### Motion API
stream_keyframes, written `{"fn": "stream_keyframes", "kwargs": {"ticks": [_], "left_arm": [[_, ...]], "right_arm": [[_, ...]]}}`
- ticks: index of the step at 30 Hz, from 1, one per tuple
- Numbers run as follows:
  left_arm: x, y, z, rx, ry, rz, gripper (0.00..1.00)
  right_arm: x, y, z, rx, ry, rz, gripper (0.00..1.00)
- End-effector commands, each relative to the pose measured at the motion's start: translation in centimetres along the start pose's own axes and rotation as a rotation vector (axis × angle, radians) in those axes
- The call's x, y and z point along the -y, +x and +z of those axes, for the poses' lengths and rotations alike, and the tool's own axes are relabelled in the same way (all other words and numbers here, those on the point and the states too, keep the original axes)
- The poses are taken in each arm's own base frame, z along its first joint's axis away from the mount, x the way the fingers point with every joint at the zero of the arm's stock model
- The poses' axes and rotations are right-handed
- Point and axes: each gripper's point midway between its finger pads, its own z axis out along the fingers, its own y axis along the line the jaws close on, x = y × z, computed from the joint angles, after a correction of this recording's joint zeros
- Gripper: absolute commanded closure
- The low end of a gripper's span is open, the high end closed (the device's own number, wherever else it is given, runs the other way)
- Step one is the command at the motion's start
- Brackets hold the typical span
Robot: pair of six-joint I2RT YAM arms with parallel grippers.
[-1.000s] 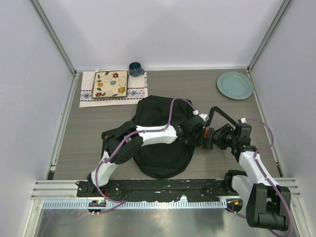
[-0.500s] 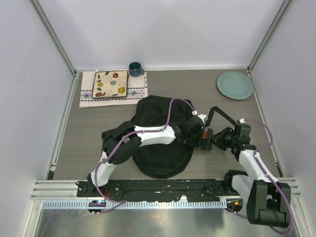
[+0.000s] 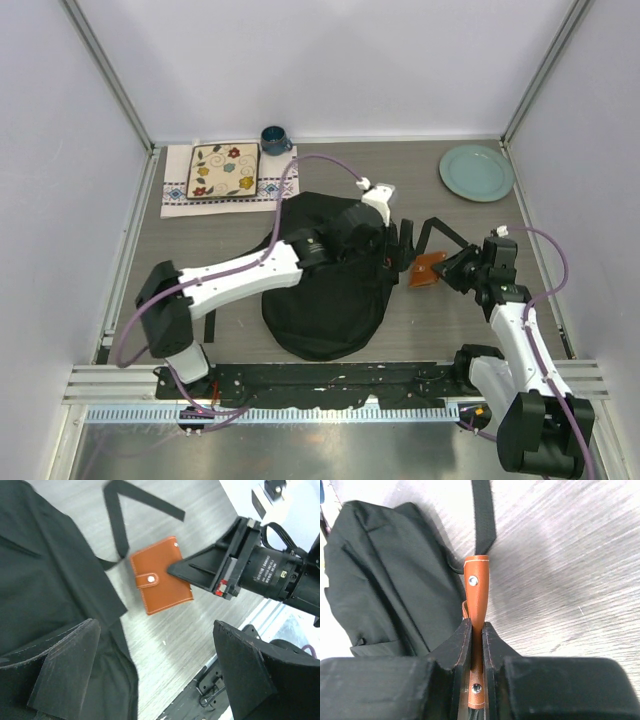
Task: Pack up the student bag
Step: Pick up the personal item from the center of the board, then place the personal item in the student bag.
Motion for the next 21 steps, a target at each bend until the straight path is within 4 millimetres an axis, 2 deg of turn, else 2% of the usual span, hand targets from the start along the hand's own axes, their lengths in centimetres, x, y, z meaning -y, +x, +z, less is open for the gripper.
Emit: {"fn": "stream_keyframes", "kwargs": {"ticks": [1, 2, 5, 7, 10, 15, 21], "left_arm": [[-5.1, -4.2, -3.5, 0.111, -0.205, 0.071, 0.00], [-6.4, -5.0, -4.6, 0.135, -0.251, 0.094, 0.00], [-11.1, -5.7, -6.3, 0.126, -0.376, 0.137, 0.00], [-14.4, -5.8, -7.3, 0.087, -0.460, 0.142, 0.00], [-17.7, -4.8, -8.2, 0.009, -0.567, 0.144, 0.00], [-19.2, -2.0, -6.8, -0.100, -0.607, 0.132, 0.02], [-20.2, 0.1, -5.5, -0.166, -0.644, 0.099, 0.07]], "right_arm": [[-3.0, -2.1, -1.6, 0.056, -0.075, -0.032, 0.91], [-3.4, -2.0, -1.8, 0.049, -0.091, -0.031, 0.91], [-4.1, -1.7, -2.2, 0.034, -0.123, -0.026, 0.91], [-4.4, -1.6, -2.3, 0.024, -0.136, -0.026, 0.91], [-4.8, -1.2, -2.4, 0.004, -0.158, -0.017, 0.92], [-5.6, -1.2, -2.6, -0.002, -0.200, -0.020, 0.91], [-7.1, -1.5, -3.3, -0.011, -0.244, -0.041, 0.91]]}}
